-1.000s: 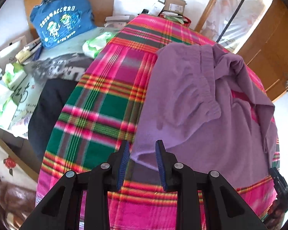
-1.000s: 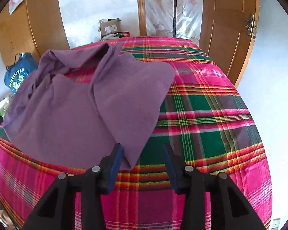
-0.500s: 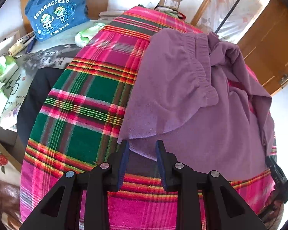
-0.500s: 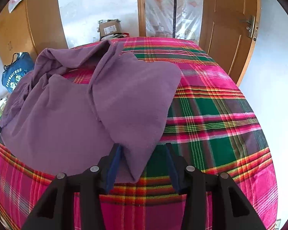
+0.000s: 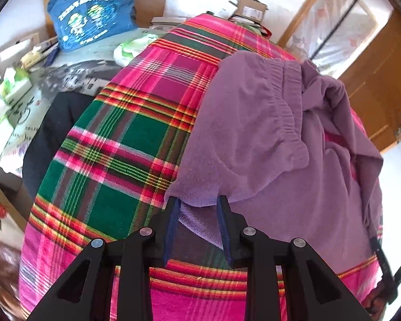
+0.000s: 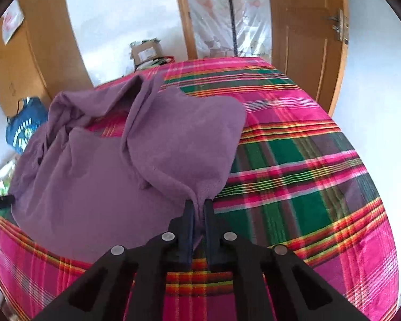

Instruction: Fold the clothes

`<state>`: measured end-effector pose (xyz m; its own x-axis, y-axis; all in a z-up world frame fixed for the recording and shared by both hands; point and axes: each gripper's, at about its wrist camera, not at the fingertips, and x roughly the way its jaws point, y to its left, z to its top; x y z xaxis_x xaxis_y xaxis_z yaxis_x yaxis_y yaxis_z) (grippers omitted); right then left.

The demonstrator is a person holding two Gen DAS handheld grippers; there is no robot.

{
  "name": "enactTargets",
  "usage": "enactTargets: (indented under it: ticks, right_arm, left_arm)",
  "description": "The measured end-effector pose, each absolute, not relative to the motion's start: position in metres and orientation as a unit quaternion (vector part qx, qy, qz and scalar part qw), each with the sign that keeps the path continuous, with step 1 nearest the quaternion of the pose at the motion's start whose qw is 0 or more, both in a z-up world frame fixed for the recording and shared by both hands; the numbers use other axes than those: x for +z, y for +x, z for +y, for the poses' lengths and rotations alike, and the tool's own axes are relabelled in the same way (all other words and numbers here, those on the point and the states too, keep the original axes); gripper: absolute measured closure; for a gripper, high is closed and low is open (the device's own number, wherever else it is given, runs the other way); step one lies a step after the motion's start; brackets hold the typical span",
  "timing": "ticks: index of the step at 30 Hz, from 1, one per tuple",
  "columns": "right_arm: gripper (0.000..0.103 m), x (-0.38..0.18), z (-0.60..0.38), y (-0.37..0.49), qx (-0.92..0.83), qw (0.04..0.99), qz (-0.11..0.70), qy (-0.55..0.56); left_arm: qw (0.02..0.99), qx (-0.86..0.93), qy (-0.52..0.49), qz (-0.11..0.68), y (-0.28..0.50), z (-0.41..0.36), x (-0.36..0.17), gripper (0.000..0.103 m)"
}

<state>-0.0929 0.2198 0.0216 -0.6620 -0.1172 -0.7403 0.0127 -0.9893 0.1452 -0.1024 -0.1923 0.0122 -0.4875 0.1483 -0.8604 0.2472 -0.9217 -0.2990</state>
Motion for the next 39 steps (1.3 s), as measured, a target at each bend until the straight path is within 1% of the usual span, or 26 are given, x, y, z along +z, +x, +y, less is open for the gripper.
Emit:
enactTargets:
  ticks: [3,4,5,6,7,8,21,24,27,28,29,30,31,32,34,38,39]
  right_arm:
    - [0.097,0.026,0.227,-0.089,-0.912,0.042,-0.079,0.401]
    - [0.097,0.029,0.227,-0.088,-0.914,0.042,-0.079,0.395]
    - [0.097,0.031,0.228,-0.086,-0.917,0.042,-0.078,0.390]
    - [0.097,0.033,0.228,-0.085,-0.918,0.042,-0.076,0.386]
    - [0.097,0.035,0.228,-0.084,-0.920,0.039,-0.074,0.382]
    - [0.097,0.038,0.229,-0.083,-0.921,0.038,-0.074,0.379]
    - [0.097,0.055,0.256,-0.060,-0.934,0.013,-0.091,0.346]
    - [0.097,0.060,0.262,-0.053,-0.937,0.006,-0.091,0.337]
    - [0.097,0.059,0.264,-0.050,-0.936,0.002,-0.092,0.340]
    - [0.097,0.058,0.265,-0.049,-0.935,0.001,-0.092,0.343]
    - [0.097,0.057,0.265,-0.049,-0.934,0.000,-0.092,0.345]
    - [0.097,0.055,0.265,-0.049,-0.933,0.000,-0.092,0.348]
    - [0.097,0.054,0.265,-0.048,-0.932,-0.001,-0.092,0.350]
    - [0.097,0.054,0.264,-0.047,-0.932,-0.001,-0.092,0.350]
    - [0.097,0.053,0.263,-0.046,-0.932,-0.001,-0.093,0.349]
    - [0.097,0.053,0.264,-0.044,-0.932,-0.001,-0.095,0.351]
    - [0.097,0.053,0.264,-0.044,-0.931,-0.001,-0.093,0.352]
  left_arm:
    - [0.039,-0.840,0.506,0.191,-0.104,-0.189,0.012,0.074]
    - [0.041,-0.841,0.505,0.187,-0.103,-0.187,0.012,0.078]
    - [0.042,-0.841,0.506,0.186,-0.102,-0.185,0.012,0.089]
    - [0.042,-0.841,0.506,0.186,-0.102,-0.184,0.012,0.093]
    - [0.041,-0.840,0.506,0.189,-0.101,-0.184,0.012,0.094]
    - [0.039,-0.840,0.505,0.195,-0.099,-0.185,0.013,0.097]
    - [0.011,-0.848,0.476,0.235,-0.066,-0.177,0.029,0.100]
    - [0.014,-0.848,0.477,0.232,-0.060,-0.175,0.028,0.101]
    - [0.028,-0.859,0.469,0.204,-0.059,-0.169,0.029,0.101]
    - [0.026,-0.865,0.463,0.193,-0.058,-0.165,0.032,0.100]
    - [0.023,-0.870,0.457,0.181,-0.058,-0.160,0.035,0.094]
    - [0.025,-0.877,0.451,0.164,-0.060,-0.156,0.037,0.085]
    - [0.031,-0.885,0.443,0.139,-0.061,-0.150,0.041,0.081]
    - [0.035,-0.894,0.431,0.114,-0.061,-0.144,0.045,0.075]
    - [0.024,-0.902,0.423,0.084,-0.065,-0.132,0.050,0.073]
    - [-0.019,-0.897,0.437,0.063,-0.083,-0.115,0.046,0.066]
    - [-0.019,-0.895,0.443,0.053,-0.088,-0.112,0.044,0.066]
